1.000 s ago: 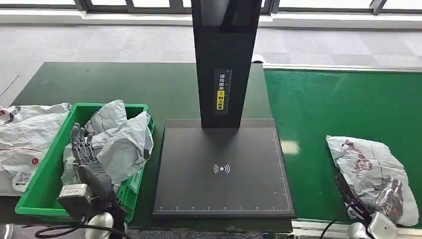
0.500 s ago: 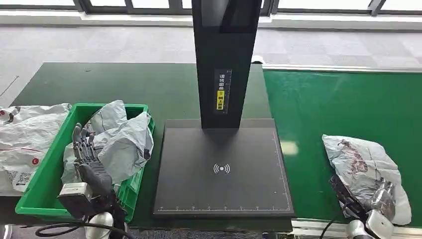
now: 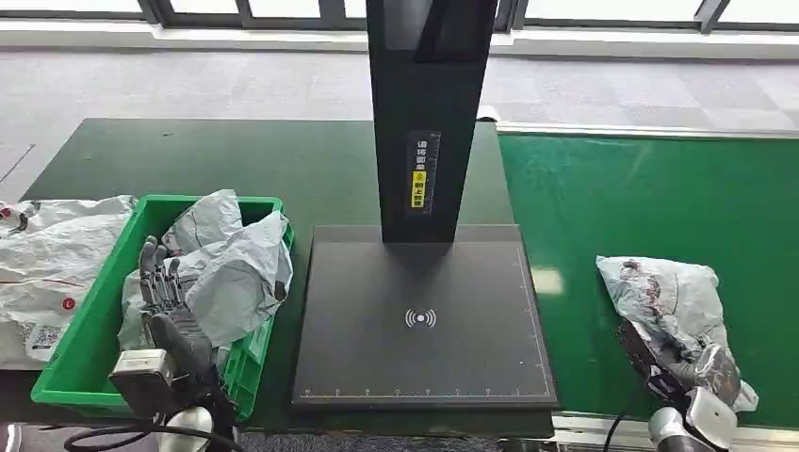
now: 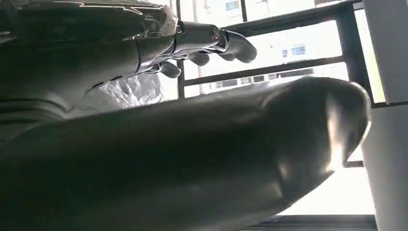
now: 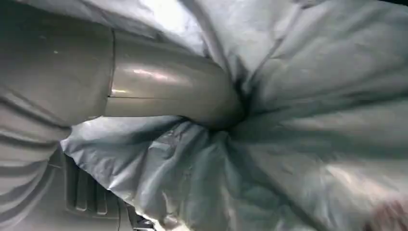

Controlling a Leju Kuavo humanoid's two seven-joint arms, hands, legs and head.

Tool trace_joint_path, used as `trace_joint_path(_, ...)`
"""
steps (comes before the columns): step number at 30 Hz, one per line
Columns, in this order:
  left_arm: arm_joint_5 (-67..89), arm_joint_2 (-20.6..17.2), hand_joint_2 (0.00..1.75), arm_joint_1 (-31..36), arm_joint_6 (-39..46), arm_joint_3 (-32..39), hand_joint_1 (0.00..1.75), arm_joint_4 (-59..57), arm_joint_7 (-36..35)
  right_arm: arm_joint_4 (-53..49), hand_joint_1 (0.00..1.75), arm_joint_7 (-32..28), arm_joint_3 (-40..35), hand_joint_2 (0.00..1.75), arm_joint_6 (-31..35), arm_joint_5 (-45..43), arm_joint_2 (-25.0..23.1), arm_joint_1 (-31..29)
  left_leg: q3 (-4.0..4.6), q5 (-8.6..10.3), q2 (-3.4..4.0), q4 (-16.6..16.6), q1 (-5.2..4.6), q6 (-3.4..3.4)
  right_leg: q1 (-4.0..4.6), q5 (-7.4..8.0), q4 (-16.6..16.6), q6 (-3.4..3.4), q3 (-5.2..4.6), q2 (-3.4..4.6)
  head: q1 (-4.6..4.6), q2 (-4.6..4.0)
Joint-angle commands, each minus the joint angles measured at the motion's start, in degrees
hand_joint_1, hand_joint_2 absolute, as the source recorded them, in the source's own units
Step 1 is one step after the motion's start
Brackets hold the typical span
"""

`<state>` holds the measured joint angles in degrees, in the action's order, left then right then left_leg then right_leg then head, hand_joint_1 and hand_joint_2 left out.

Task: Moved the parcel from conveyor to table for the left to box.

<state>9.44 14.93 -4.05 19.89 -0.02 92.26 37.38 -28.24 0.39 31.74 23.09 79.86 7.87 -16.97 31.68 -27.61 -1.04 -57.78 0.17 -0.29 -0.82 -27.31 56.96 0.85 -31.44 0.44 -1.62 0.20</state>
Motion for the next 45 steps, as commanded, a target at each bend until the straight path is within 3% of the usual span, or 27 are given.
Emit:
trace_joint_path(1, 0.79, 0.25, 0.00, -1.18, 1.33, 1.80, 0.00, 0.02, 0.35, -15.44, 1.75, -10.09, -0.51, 1.75, 8.86, -10.16, -7.02, 2.66, 0.12, 0.07, 0.31, 0.10, 0.02, -0.06, 0.03, 0.13, -0.06, -0.10, -0.25, 0.19, 0.00, 0.00)
trace_joint_path(4, 0.78, 0.28, 0.00, -1.42, 1.94, 1.61, 0.00, 0.04, 0.89, -24.29, 1.75, -13.75, -2.79, 1.75, 10.51, -14.21, -9.07, 5.92, 0.13, 0.04, 0.28, 0.09, 0.00, -0.07, 0.01, 0.08, -0.01, -0.10, -0.29, 0.17, 0.00, 0.00)
trace_joint_path(9, 0.74, 0.24, 0.00, -1.39, 1.97, 1.62, 0.00, 0.05, 0.93, -25.14, 1.75, -13.38, -3.14, 1.75, 10.13, -14.48, -9.25, 6.46, 0.26, 0.01, 0.09, 0.05, 0.00, -0.04, 0.01, -0.01, 0.06, -0.10, -0.35, 0.08, 0.00, 0.00)
trace_joint_path(12, 0.59, 0.28, 0.00, -1.27, 2.21, 1.61, 0.00, 0.00, 1.19, -30.58, 1.75, -19.89, -5.42, 1.75, 14.16, -19.92, -10.47, 8.42, 0.34, 0.04, 0.14, 0.09, 0.00, -0.05, 0.01, 0.03, 0.02, -0.12, -0.43, 0.09, 0.00, 0.00)
trace_joint_path(17, 0.10, 0.19, 0.00, 0.02, 1.86, 1.23, 0.00, -1.34, 1.61, -56.61, 1.75, -24.19, -15.50, 1.75, 16.91, -19.43, -16.69, 19.46, 0.52, 0.00, 0.16, 0.06, 0.00, -0.09, 0.01, -0.02, 0.11, -0.17, -0.61, 0.11, 0.00, 0.00)
trace_joint_path(21, -0.46, -0.23, 0.00, 1.11, 1.21, 1.10, 0.00, -3.09, 1.90, -65.61, 1.75, -27.96, -24.35, 1.75, 16.91, -17.97, -19.32, 24.03, 0.53, 0.02, 0.07, 0.07, 0.01, -0.11, 0.03, -0.04, 0.11, -0.18, -0.67, 0.00, 0.00, 0.00)
trace_joint_path(24, -0.90, -0.50, 0.00, 2.62, 0.42, 0.39, 0.00, -5.20, 2.16, -64.49, 1.75, -24.79, -34.66, 1.75, 16.81, -15.57, -18.19, 24.41, 0.56, 0.00, 0.15, 0.05, 0.03, -0.10, 0.03, -0.07, 0.17, -0.21, -0.73, 0.10, 0.00, 0.00)
trace_joint_path(30, -0.63, 0.18, 0.00, 6.06, -1.69, -1.78, 0.00, -8.17, 1.20, -58.38, 1.75, -21.68, -42.74, 1.75, 14.19, -17.52, -17.65, 20.04, 0.60, 0.08, 0.15, 0.07, 0.06, -0.07, 0.06, -0.03, 0.13, -0.21, -0.76, 0.06, 0.00, 0.00)
trace_joint_path(35, -0.61, 0.04, 0.00, 7.81, -2.06, -3.58, 0.00, -10.56, 0.76, -49.49, 1.75, -22.10, -43.05, 1.75, 8.00, -24.89, -18.32, 16.51, 0.55, 0.16, 0.17, 0.14, 0.05, -0.06, 0.05, 0.04, 0.04, -0.21, -0.67, 0.07, 0.00, 0.00)
trace_joint_path(45, -0.96, -0.32, 0.00, 9.10, -2.07, -5.01, 0.00, -12.11, 0.50, -40.18, 1.75, -21.29, -42.15, 1.75, 4.67, -25.38, -19.95, 13.73, 0.50, 0.11, 0.08, 0.12, 0.06, -0.08, 0.06, 0.02, 0.04, -0.20, -0.61, 0.01, 0.00, 0.00)
